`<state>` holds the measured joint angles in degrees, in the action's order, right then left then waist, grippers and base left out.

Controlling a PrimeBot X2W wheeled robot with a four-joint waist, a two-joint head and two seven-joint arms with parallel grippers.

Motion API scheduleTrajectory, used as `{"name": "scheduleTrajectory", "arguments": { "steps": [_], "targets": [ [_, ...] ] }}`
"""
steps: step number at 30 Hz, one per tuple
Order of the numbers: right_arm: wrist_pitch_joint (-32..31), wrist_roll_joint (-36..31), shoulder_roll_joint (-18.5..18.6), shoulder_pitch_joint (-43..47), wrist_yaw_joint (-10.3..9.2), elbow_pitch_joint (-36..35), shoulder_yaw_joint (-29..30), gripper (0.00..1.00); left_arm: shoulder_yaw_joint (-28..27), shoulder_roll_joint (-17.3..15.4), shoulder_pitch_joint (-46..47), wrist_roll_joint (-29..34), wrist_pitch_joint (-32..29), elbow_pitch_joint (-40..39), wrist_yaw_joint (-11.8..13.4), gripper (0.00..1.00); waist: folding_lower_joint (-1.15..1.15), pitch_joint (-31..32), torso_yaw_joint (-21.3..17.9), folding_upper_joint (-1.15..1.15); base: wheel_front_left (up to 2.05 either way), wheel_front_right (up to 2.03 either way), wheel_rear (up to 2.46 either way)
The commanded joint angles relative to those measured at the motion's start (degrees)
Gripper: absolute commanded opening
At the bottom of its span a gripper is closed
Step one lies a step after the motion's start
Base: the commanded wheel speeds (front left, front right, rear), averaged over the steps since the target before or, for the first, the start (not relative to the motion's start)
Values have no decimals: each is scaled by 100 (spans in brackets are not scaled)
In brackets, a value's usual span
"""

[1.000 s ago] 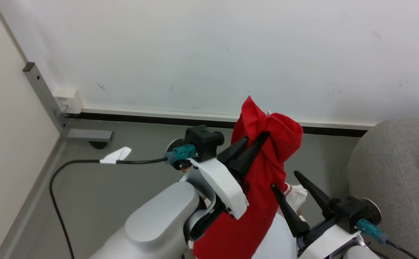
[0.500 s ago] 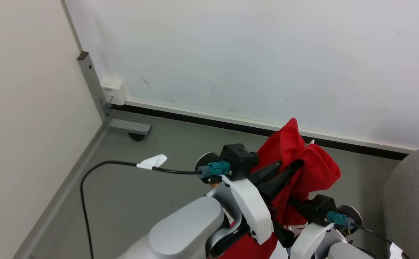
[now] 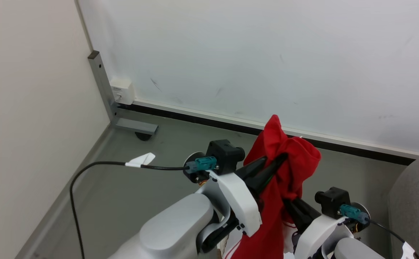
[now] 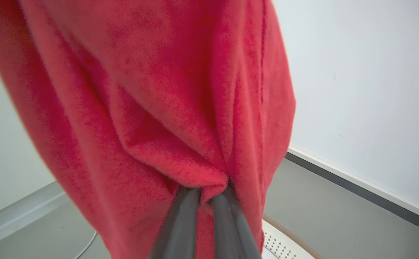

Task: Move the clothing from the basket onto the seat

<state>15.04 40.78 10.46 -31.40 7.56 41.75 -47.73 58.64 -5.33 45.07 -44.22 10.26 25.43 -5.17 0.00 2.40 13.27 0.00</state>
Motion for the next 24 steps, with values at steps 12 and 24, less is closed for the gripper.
{"name": "scheduleTrajectory", "arguments": {
  "steps": [12,24],
  "targets": [
    [18,-620,136,1230,-15,-1636,1627,0,-98,-240,-250,-177,143,311,42,0,0,-75,-451,0,0,0,0],
    [18,-1446,26,1772,-14,-2699,3102,0,19,-408,-624,-35,387,-215,-52,100,0,-235,-1209,0,0,0,0]
  ]
}}
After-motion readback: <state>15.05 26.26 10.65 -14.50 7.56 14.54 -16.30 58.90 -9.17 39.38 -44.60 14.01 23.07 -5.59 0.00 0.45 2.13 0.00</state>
